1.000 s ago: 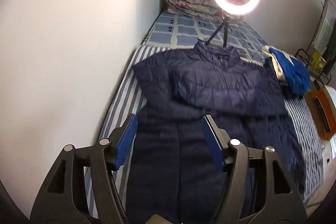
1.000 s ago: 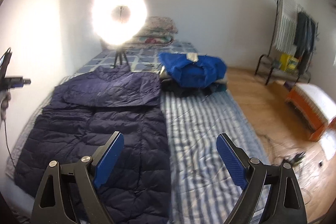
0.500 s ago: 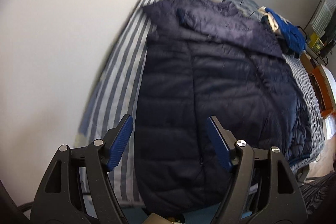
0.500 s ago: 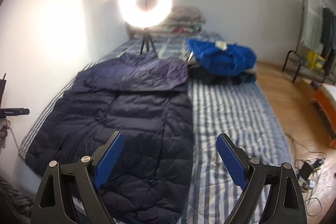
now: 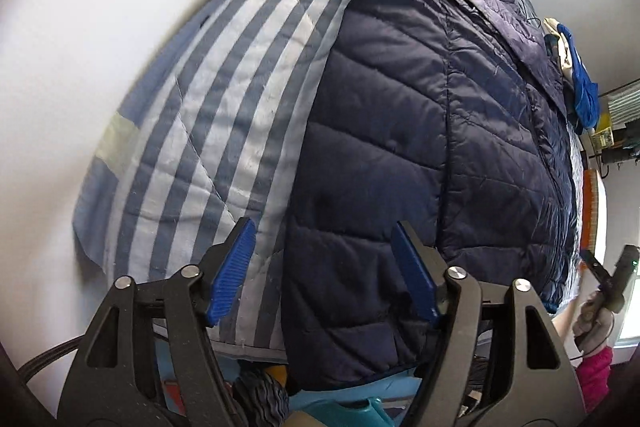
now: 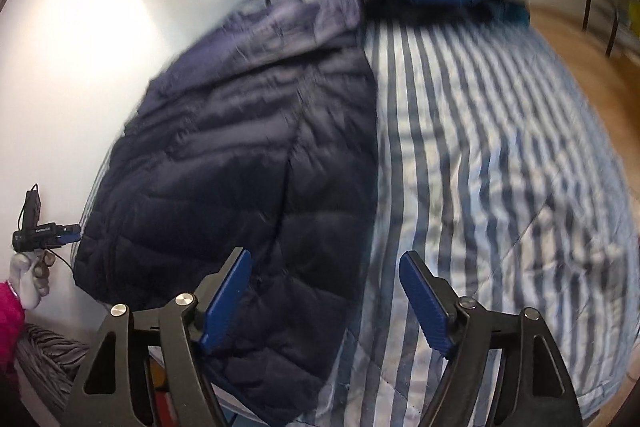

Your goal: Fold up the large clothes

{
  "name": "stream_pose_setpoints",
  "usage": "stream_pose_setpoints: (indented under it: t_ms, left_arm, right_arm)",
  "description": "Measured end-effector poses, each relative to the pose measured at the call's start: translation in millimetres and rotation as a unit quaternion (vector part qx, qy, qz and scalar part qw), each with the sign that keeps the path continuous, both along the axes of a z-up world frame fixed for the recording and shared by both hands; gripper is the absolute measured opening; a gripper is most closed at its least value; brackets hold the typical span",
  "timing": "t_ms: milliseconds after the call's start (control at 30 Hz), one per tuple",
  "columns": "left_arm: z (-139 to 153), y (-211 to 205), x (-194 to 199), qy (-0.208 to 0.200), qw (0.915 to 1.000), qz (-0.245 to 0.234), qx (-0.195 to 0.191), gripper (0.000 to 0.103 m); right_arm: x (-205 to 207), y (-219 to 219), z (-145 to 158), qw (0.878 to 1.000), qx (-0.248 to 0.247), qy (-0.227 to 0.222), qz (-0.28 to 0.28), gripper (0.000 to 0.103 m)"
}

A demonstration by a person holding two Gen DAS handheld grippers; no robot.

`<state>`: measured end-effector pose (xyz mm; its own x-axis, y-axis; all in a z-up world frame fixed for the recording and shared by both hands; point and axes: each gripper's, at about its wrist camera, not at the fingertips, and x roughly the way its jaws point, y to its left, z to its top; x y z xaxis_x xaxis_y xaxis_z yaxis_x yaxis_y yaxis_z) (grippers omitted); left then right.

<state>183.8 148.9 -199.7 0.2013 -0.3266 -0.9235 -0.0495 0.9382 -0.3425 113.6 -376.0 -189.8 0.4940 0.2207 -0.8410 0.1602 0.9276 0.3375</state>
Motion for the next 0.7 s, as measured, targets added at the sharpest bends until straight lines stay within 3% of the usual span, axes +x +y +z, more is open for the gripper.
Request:
stream_pose_setpoints:
  t_ms: [133, 333, 467, 600, 667, 700]
  left_arm:
    - [-9.9, -6.0, 0.2, 0.015, 0.9998, -0.014, 0.001, 0.07]
    - [-13.2, -13.1, 0.1, 0.011, 0.9996, -0.024, 0.007, 0.068]
    - [-14.1, -13.7, 0.6, 0.016, 0.9995, -0.026, 0.002, 0.049]
    - [-14.5, -20.0, 1.0, 0.016, 0.9993, -0.033, 0.005, 0.04]
    - [-13.3, -23.6, 0.6, 0.015, 0.9992, -0.038, 0.004, 0.021]
    - [-12.4, -25.6, 0.2, 0.014, 0.9991, -0.04, 0.003, 0.017]
  right_arm:
    - [7.4, -6.7, -20.7, 0.999, 0.027, 0.033, 0.002, 0.073]
    - [8.9, -18.5, -31.3, 0.996, 0.086, 0.036, -0.012, 0.072]
    - [6.2, -19.2, -38.1, 0.993, 0.111, 0.042, -0.008, 0.068]
    - [9.7, -5.4, -49.3, 0.989, 0.133, 0.06, 0.016, 0.062]
    - [12.2, 4.7, -53.3, 0.988, 0.133, 0.069, 0.03, 0.06]
    - [12.6, 9.1, -53.3, 0.988, 0.131, 0.07, 0.037, 0.058]
